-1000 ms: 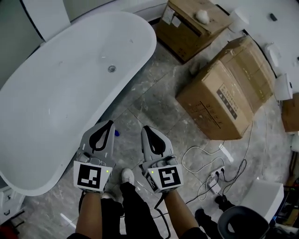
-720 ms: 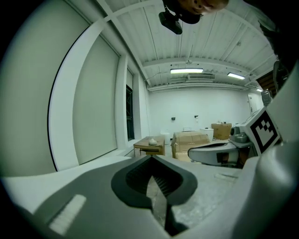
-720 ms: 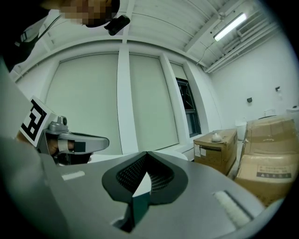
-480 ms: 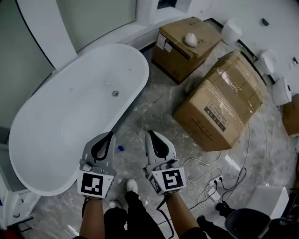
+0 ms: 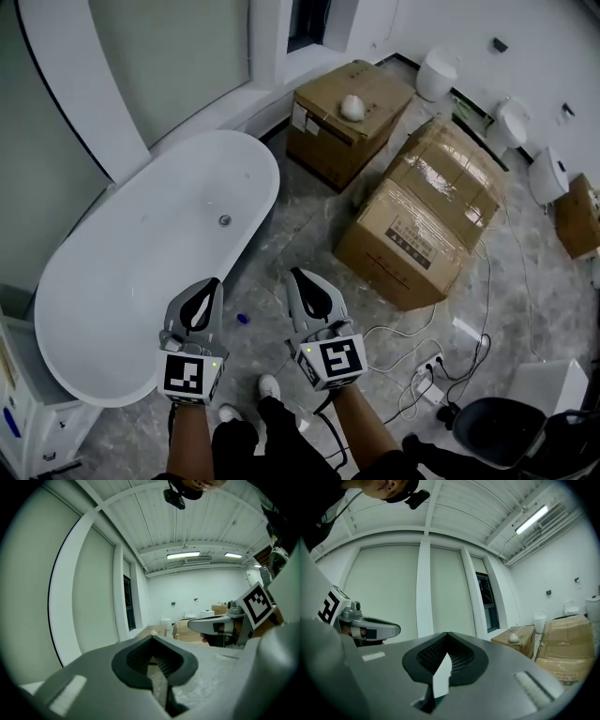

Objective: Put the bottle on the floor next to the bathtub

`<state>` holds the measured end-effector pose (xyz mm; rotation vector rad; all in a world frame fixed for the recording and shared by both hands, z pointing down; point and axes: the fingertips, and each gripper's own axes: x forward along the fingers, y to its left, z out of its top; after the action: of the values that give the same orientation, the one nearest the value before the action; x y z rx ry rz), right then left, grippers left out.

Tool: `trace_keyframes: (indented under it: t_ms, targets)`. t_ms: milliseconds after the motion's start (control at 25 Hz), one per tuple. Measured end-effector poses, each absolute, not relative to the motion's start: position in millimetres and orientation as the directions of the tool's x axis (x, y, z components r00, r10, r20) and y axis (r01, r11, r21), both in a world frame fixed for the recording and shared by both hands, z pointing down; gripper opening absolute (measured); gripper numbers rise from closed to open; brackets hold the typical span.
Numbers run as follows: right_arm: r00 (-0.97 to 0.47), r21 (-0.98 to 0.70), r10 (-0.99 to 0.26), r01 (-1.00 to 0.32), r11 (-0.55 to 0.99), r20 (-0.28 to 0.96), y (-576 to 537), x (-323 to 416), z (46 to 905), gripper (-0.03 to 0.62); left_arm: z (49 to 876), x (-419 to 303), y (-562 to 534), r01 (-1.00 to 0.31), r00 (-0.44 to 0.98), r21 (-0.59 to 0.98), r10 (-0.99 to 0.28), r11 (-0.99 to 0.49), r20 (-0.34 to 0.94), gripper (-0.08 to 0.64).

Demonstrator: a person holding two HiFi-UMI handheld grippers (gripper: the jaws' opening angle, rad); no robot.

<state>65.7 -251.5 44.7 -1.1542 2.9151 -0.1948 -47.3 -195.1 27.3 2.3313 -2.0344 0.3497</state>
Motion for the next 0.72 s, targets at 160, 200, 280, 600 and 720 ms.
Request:
trace_keyframes:
  t_ms: [160,200,280,600,720]
  targets:
    - [-0.72,-0.088,-0.694,-0.693,0.716,0.023,-241.0,66.8,10.4,0.023,-9.9,-44.8,-184.0,-0.978,0.141,-0.132,-0.98,-0.16,0.14,0.0]
    - [-0.716,-0.081,-0.698,-0.697,0.713,0.017,-237.6,66.6,2.0,0.023,-16.7,-44.1,-180.5,-0.977,0.15,-0.131,-0.98,-0.167,0.13,0.0]
    - [-0.704,-0.078,-0.71,-0.709,0.701,0.012,-228.6,66.4,-11.6,0.023,-25.7,-43.0,-172.4,-0.975,0.17,-0.126,-0.979,-0.184,0.117,0.0]
    - [-0.673,-0.05,-0.74,-0.739,0.671,0.011,-176.1,58.0,-41.6,0.023,-39.9,-45.8,-126.1,-0.963,0.225,-0.128,-0.969,-0.237,0.099,0.0]
    - [-0.664,-0.045,-0.748,-0.747,0.663,0.002,-160.8,52.2,-50.4,0.023,-50.6,-52.5,-115.1,-0.963,0.233,-0.118,-0.968,-0.243,0.089,0.0]
